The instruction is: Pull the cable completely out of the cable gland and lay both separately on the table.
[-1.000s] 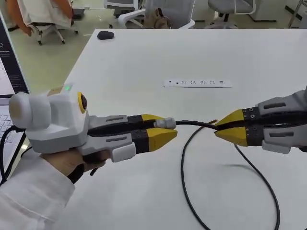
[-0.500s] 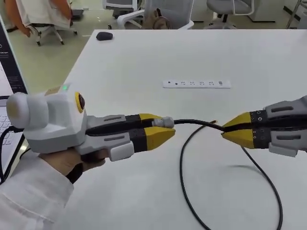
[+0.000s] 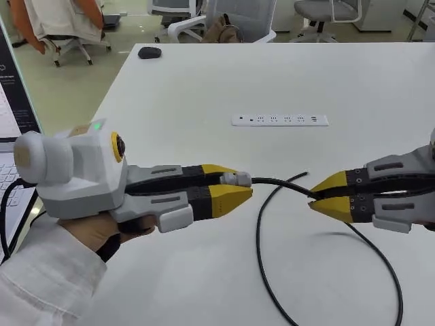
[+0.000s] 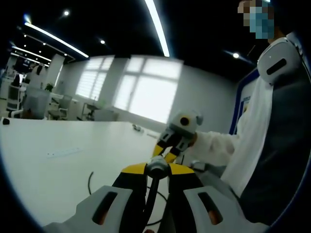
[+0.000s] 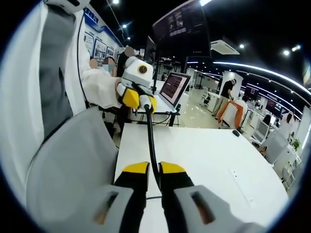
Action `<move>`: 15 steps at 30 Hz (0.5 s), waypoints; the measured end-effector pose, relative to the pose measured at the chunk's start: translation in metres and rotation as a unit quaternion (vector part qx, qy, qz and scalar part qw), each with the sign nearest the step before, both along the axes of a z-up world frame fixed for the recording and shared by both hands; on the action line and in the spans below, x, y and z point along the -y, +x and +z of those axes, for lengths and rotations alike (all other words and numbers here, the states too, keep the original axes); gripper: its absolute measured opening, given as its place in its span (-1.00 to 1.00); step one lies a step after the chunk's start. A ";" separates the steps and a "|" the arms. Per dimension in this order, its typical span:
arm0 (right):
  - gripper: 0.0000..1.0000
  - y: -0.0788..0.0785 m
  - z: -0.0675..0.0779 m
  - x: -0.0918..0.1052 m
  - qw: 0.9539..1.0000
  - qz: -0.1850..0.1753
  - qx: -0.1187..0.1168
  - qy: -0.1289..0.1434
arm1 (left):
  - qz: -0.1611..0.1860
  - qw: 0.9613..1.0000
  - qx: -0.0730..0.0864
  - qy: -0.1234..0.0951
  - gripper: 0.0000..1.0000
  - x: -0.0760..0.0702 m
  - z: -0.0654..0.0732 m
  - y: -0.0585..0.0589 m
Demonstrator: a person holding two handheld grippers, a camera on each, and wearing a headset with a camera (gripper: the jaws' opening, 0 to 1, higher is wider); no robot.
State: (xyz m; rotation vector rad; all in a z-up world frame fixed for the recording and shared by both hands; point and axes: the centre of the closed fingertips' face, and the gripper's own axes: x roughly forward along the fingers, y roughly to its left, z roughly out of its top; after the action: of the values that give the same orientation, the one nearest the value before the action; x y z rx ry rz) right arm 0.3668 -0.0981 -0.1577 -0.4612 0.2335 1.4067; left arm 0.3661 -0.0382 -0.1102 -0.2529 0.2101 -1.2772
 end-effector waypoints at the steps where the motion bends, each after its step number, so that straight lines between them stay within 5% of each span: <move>1: -0.79 0.001 -0.001 0.000 1.000 -0.001 0.003 -0.002 | 0.000 1.000 0.000 0.000 -0.65 0.000 0.000 0.000; 5: -0.57 0.003 0.005 -0.005 1.000 -0.003 0.015 -0.004 | 0.000 1.000 0.004 0.000 -0.66 0.001 0.002 0.000; 11: -0.52 0.004 0.035 -0.024 0.999 0.010 0.038 0.036 | -0.003 1.000 0.005 0.008 -0.66 0.002 -0.001 0.000; 15: -0.53 -0.002 0.043 -0.039 0.997 0.038 0.052 0.035 | -0.004 1.000 0.005 0.006 -0.66 0.003 0.000 0.000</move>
State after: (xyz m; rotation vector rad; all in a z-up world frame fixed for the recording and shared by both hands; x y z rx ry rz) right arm 0.3650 -0.0596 -0.1148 -0.4888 0.0826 1.4547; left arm 0.3659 -0.0414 -0.1107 -0.2355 0.2092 -1.2843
